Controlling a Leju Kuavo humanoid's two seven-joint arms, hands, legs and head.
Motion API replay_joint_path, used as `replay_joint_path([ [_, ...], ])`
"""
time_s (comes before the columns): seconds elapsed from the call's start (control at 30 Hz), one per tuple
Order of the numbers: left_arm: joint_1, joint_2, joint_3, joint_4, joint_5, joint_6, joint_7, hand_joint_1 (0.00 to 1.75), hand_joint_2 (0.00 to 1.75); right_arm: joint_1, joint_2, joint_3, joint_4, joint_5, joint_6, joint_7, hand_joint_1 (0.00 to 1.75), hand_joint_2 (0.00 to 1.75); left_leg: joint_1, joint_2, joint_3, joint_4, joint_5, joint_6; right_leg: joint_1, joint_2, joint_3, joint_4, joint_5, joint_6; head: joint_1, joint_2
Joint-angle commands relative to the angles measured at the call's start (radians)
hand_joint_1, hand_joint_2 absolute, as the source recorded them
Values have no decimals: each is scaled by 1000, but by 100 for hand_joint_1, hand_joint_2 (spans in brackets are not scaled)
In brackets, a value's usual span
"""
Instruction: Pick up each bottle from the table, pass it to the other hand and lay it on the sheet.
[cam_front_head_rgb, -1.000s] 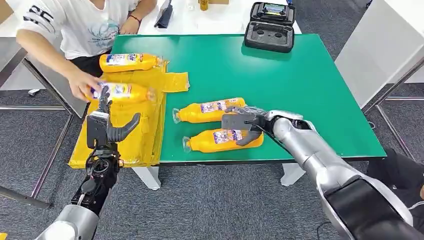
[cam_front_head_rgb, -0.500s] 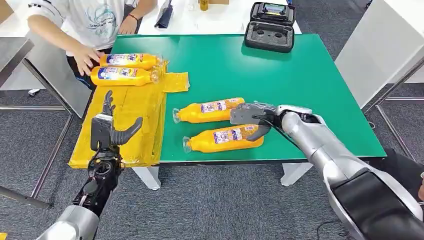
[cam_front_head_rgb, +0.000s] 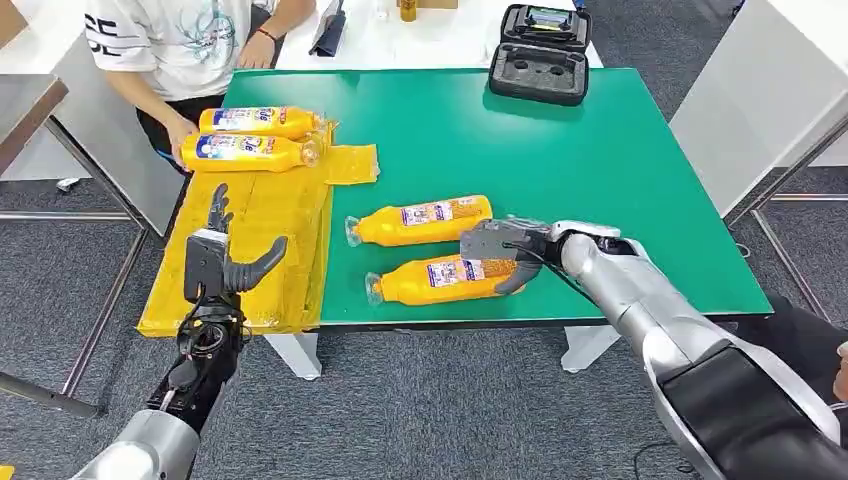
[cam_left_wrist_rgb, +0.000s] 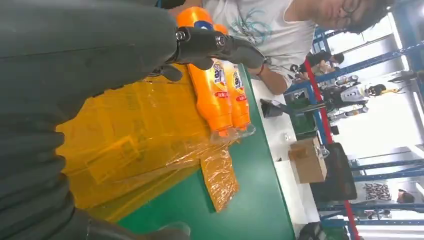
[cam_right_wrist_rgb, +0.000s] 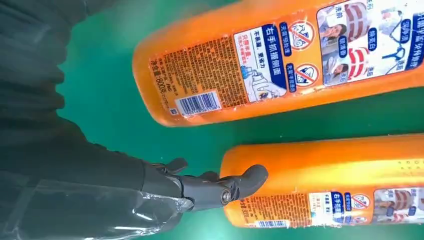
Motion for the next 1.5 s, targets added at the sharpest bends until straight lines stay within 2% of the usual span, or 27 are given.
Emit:
replay_joint_path([
  [0.03, -42, 10, -26, 77, 12, 7, -3, 0, 175, -16, 18, 55, 72, -4, -9, -11, 0, 175, 1, 0, 4, 0, -2, -2, 2, 0, 5, -1, -2, -2, 0, 0],
  [0.53, -33, 4, -26, 73, 12, 9, 9, 0, 175, -16, 30, 62, 80, -8, 0, 3, 0, 175, 0, 0, 2, 0, -1, -1, 0, 0, 2, 0, -1, -1, 0, 0],
  [0.73, -25, 2, -24, 91, 15, 11, 6, 0, 175, 5, 41, 66, 91, -7, -14, 7, 0, 175, 2, 1, 6, -1, -2, -2, 2, 0, 6, -1, -2, -2, 0, 0],
  [0.87, -32, -3, -24, 104, 20, 5, 2, 0, 175, 21, 43, 66, 95, -8, -23, 17, 0, 175, 1, 0, 2, -1, -1, -1, 1, 0, 3, -1, -1, -1, 0, 0],
  [1.03, -25, -8, -23, 111, 24, 11, -3, 0, 175, -4, 55, 75, 116, -5, 7, 26, 0, 175, 1, 1, 4, 0, -2, -2, 1, 0, 4, 0, -1, -2, 0, 0],
  [1.33, -47, -15, -22, 137, 24, 0, 2, 0, 175, 27, 70, 75, 137, -1, -31, 42, 0, 175, 2, -1, 6, -1, -2, -2, 2, -1, 7, -1, -2, -2, 0, 0],
  [1.5, -49, -14, -22, 137, 24, -1, 2, 0, 175, 26, 69, 75, 137, -2, -30, 42, 0, 175, 1, 0, 2, 0, -1, -1, 1, -1, 3, 0, -1, -1, 0, 0],
])
